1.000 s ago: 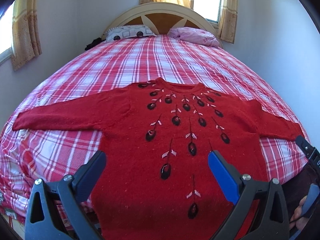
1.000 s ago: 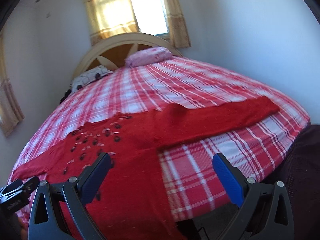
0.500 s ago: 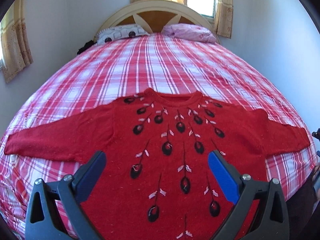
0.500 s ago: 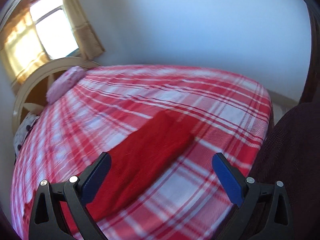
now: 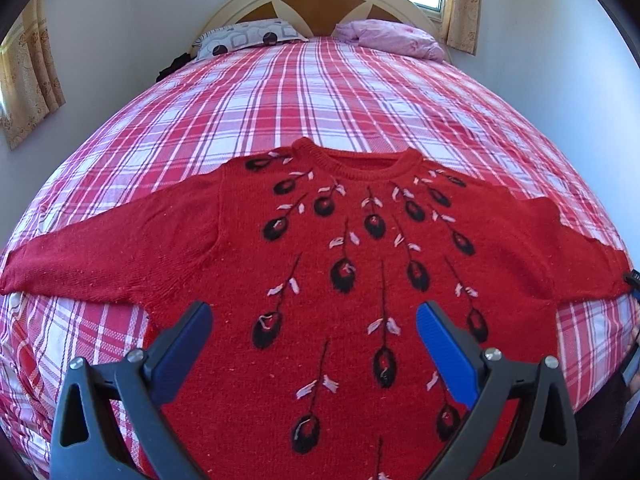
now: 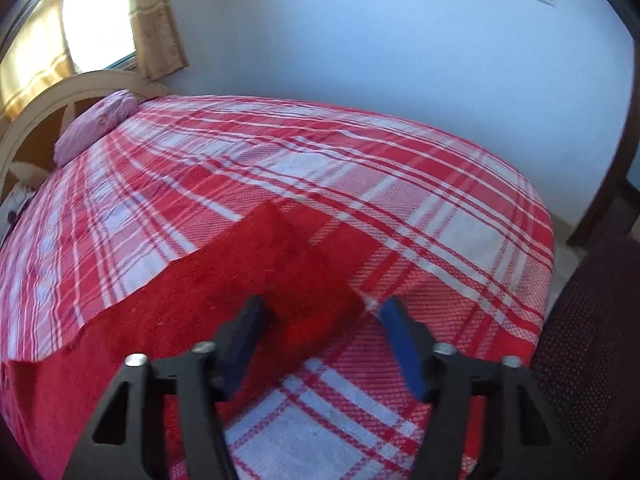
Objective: Fold small clothes
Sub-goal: 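Move the right tool to the sweater sleeve beside the right tool, then grasp the sleeve cuff with the right tool and fold it across the body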
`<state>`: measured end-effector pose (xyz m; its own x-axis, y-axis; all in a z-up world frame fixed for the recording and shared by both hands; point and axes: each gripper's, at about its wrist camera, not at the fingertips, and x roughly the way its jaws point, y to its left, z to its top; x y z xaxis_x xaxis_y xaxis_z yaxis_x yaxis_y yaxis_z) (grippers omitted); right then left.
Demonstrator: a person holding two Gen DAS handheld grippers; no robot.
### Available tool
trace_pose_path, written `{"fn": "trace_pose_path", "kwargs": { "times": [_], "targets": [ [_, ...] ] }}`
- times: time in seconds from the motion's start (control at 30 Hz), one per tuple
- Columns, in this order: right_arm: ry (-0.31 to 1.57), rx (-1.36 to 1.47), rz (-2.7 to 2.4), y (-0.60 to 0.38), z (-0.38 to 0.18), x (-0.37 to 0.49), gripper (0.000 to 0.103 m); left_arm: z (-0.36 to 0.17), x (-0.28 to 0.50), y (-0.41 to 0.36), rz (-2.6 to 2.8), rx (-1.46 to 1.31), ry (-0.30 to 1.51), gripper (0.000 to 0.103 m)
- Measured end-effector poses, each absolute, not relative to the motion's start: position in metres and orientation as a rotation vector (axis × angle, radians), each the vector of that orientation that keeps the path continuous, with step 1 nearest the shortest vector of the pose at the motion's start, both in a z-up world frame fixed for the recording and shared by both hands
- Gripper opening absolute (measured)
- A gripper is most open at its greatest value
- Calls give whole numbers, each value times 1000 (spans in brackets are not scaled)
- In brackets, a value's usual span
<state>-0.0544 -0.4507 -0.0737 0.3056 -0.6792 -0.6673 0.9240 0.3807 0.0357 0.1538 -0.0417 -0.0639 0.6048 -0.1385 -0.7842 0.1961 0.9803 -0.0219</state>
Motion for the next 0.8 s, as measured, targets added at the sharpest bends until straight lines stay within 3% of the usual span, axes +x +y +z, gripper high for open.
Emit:
{"fn": "trace_pose_path", "kwargs": {
  "times": [0.13, 0.33, 0.57, 0.8],
  "targets": [
    [684, 376, -1114, -445, -63, -37, 11, -63, 150, -29, -183, 68, 899, 103],
    [558, 322, -961, -386, -1, -13, 9, -56, 146, 12, -129, 18, 858, 103],
    [473, 171, -530, -233, 69, 82, 9, -50, 147, 66, -58, -103, 847, 103],
    [564, 118, -121, -72, 20, 203, 9, -48, 140, 114, 36, -151, 827, 103]
  ]
}}
